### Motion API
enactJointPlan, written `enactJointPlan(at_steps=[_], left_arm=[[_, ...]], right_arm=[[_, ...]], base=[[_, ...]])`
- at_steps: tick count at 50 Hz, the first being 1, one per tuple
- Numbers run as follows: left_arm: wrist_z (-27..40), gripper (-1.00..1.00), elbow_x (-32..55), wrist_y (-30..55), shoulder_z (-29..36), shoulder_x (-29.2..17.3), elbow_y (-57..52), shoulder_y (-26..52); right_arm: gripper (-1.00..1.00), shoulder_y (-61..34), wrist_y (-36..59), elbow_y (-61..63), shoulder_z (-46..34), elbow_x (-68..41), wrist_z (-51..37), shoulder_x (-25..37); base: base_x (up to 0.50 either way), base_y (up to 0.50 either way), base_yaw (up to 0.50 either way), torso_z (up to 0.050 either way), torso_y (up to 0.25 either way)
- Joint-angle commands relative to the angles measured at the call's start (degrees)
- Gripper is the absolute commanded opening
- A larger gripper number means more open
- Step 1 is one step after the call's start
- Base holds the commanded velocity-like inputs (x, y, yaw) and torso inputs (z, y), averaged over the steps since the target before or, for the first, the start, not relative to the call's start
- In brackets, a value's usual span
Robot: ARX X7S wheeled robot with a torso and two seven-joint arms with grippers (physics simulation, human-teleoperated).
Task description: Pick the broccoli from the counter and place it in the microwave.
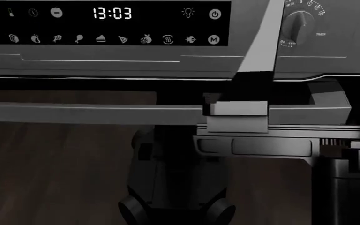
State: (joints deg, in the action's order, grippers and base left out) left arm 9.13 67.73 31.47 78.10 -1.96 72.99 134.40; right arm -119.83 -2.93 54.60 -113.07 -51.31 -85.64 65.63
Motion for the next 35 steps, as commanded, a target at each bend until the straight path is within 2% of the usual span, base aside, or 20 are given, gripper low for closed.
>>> enactJointPlan(at_steps=[1,7,12,17,26,30,35], left_arm=[[-0.7,-1.0,2.0,-1.6,-0.6,2.0,-0.5,0.6],[-1.0,-1.0,2.1,-1.8,-0.3,2.0,-0.8,0.6],[-1.3,-1.0,-0.9,-1.3,-3.2,2.0,-0.8,0.6],[-1.3,-1.0,-0.2,-1.5,-2.6,2.0,-0.6,0.6],[-1.1,-1.0,2.1,-2.0,0.2,2.0,-0.2,0.6],[-1.0,-1.0,1.9,-1.8,-0.1,2.0,-0.5,0.6],[-1.0,-1.0,5.6,-2.5,3.7,2.0,-0.2,0.5]], right_arm=[[1.0,0.3,0.1,-0.2,2.0,1.3,1.9,0.0],[1.0,0.4,0.2,-0.1,2.5,0.8,2.2,0.2],[1.0,0.9,-0.3,-0.5,3.0,1.2,2.2,-0.1],[1.0,1.0,0.2,-0.6,3.3,0.9,2.1,-0.6],[1.0,1.9,-0.5,-0.6,3.8,1.1,2.5,-0.2],[1.0,1.8,-0.2,-0.2,4.0,0.9,2.6,0.0],[1.0,2.0,0.1,0.4,4.2,0.8,2.5,0.4]], base=[[0.0,0.0,0.0,0.0,0.0],[0.0,0.0,0.0,0.0,0.0],[0.26,0.0,0.0,0.0,0.002],[0.47,0.0,0.0,0.0,0.0],[0.0,0.0,0.0,0.0,0.001],[0.46,0.0,0.0,0.0,0.0],[0.5,0.0,0.0,0.0,0.0]])
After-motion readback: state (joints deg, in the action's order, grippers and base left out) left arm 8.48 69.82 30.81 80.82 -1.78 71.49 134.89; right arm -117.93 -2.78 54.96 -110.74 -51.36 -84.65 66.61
